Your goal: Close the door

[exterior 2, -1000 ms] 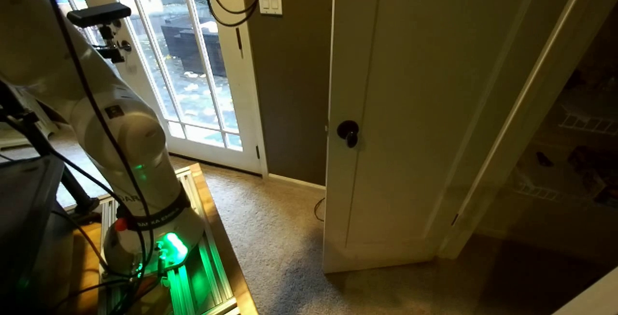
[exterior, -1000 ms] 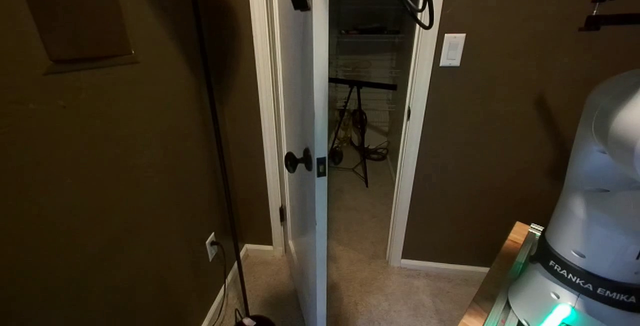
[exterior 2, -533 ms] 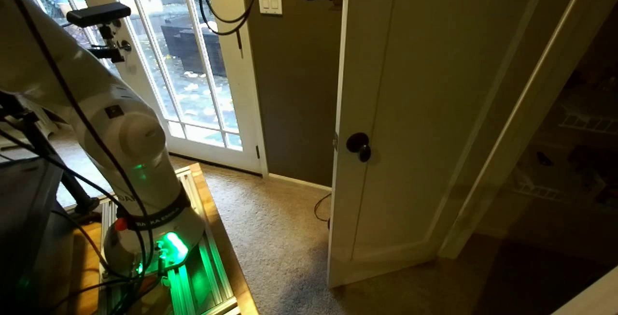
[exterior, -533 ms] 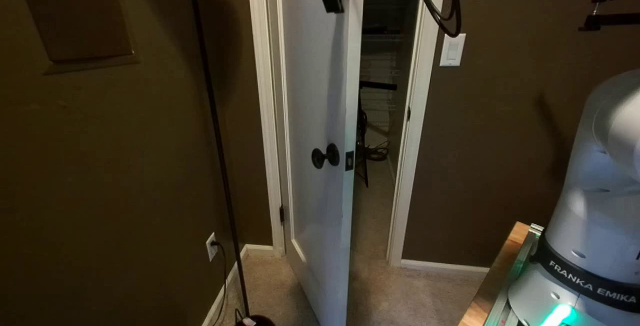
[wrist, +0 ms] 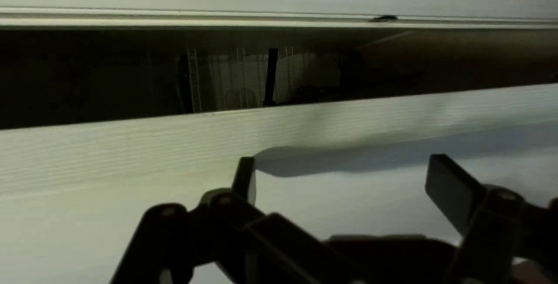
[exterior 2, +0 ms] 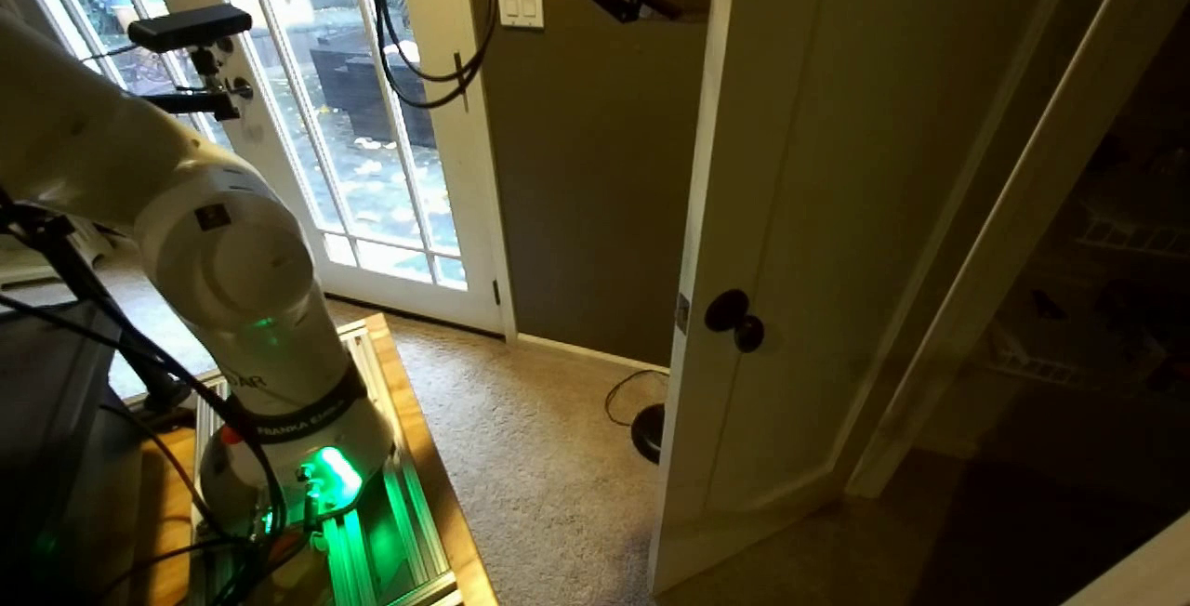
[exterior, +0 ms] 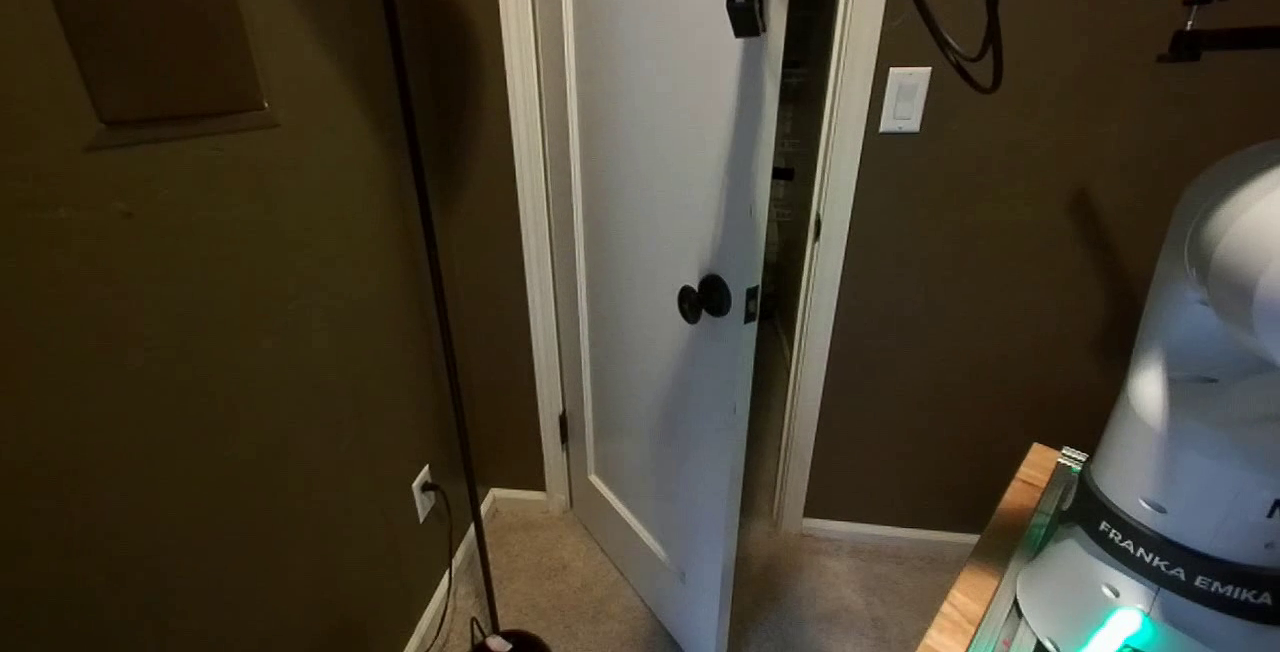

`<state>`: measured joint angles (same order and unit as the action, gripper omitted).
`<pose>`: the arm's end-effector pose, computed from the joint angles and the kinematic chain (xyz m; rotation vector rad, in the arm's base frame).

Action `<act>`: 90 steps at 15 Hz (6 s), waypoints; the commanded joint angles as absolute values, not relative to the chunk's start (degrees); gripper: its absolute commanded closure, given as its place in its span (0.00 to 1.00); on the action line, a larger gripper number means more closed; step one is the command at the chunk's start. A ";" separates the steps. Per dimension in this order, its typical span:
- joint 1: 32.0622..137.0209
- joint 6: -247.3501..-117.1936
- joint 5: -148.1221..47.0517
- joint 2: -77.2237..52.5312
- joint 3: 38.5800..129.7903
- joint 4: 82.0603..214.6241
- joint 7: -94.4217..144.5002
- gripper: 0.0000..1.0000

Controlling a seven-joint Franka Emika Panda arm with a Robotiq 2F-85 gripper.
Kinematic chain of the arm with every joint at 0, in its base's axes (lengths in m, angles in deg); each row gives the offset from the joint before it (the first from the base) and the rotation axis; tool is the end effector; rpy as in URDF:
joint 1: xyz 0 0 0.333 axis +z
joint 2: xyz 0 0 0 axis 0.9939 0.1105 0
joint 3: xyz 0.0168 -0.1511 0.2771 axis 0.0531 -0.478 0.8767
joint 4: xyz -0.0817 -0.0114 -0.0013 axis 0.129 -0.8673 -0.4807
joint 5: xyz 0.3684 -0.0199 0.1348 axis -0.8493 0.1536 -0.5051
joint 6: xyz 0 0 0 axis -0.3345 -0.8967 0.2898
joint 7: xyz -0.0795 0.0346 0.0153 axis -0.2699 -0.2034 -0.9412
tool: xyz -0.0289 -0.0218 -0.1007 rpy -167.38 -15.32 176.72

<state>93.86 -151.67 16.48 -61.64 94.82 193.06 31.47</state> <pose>0.3939 0.0468 0.5764 1.8679 0.4093 0.2988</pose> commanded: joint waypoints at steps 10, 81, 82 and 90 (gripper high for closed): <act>91.21 -154.32 25.11 -62.14 92.03 196.88 34.43 0.00; 65.55 -181.28 81.50 -17.87 73.54 172.43 67.55 1.00; 65.30 -182.03 81.93 -17.20 73.55 171.76 67.64 1.00; 61.78 -190.23 84.02 -12.53 73.42 164.83 66.16 1.00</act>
